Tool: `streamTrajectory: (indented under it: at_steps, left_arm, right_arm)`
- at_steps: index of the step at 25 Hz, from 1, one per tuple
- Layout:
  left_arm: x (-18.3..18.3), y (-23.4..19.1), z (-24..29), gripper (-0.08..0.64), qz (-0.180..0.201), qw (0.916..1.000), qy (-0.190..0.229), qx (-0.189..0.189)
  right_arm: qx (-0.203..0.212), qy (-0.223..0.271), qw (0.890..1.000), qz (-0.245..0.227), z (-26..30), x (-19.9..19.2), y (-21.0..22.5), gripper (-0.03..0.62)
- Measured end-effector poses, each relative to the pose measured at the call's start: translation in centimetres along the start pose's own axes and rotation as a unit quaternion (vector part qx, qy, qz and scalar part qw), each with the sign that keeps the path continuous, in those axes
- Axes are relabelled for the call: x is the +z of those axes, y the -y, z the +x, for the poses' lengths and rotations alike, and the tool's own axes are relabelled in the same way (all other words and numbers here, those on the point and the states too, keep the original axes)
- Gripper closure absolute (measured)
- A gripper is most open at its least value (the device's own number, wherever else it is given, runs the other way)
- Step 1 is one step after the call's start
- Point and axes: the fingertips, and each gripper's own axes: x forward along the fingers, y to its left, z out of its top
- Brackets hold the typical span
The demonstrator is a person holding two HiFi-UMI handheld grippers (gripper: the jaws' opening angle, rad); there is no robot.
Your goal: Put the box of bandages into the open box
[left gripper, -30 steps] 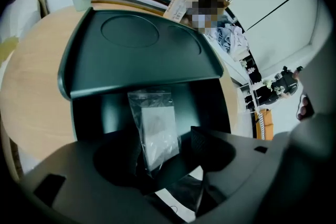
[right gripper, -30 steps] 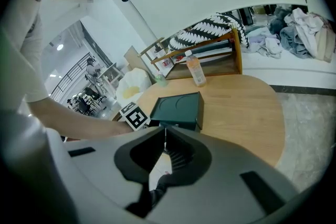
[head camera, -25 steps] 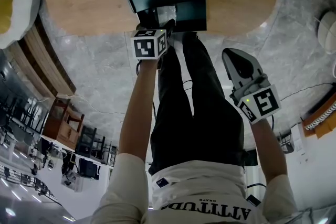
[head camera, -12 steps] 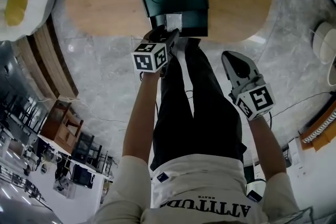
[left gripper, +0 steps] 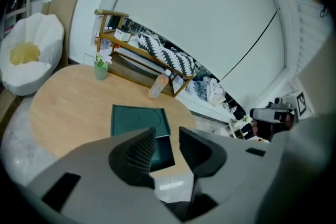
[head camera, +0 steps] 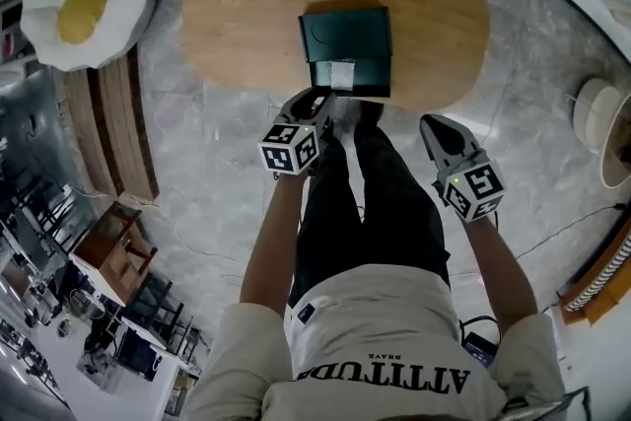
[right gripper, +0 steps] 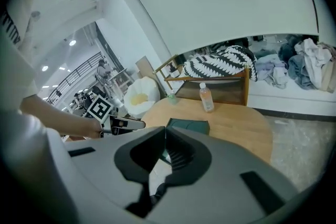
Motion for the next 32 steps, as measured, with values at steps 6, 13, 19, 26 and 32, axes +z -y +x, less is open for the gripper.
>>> streamTrajectory:
  at_steps: [6,13,19,26,32]
  left_arm:
    - [1.9,2.6,-6.8,0.445,0.028,0.9993,0.024,-0.006]
    - [2.0,3.5,-14.3,0.477,0.049,0.9978,0.043,-0.006]
    - [0.9,4.1,-20.7,0.517,0.073,0.9942,0.076,-0.021]
    - [-0.4,5.2,-29.0,0.538,0.107,0.9862,0.118,-0.045]
    - [-2.3,6.6,-36.6,0.540,0.117,0.9814,0.138,-0.065]
  right_arm:
    - [-0.003,0.014,1.000,-0.022,-2.7,3.2,-2.7,0.571]
    - [-0.005,0.030,0.998,-0.049,-5.1,4.6,-8.3,0.571]
    - [-0.021,0.048,0.996,-0.068,-7.2,3.8,-13.4,0.571]
    - [-0.048,0.092,0.993,-0.050,-10.8,2.6,-19.4,0.571]
    - [-0.062,0.120,0.990,-0.043,-14.7,1.5,-24.9,0.571]
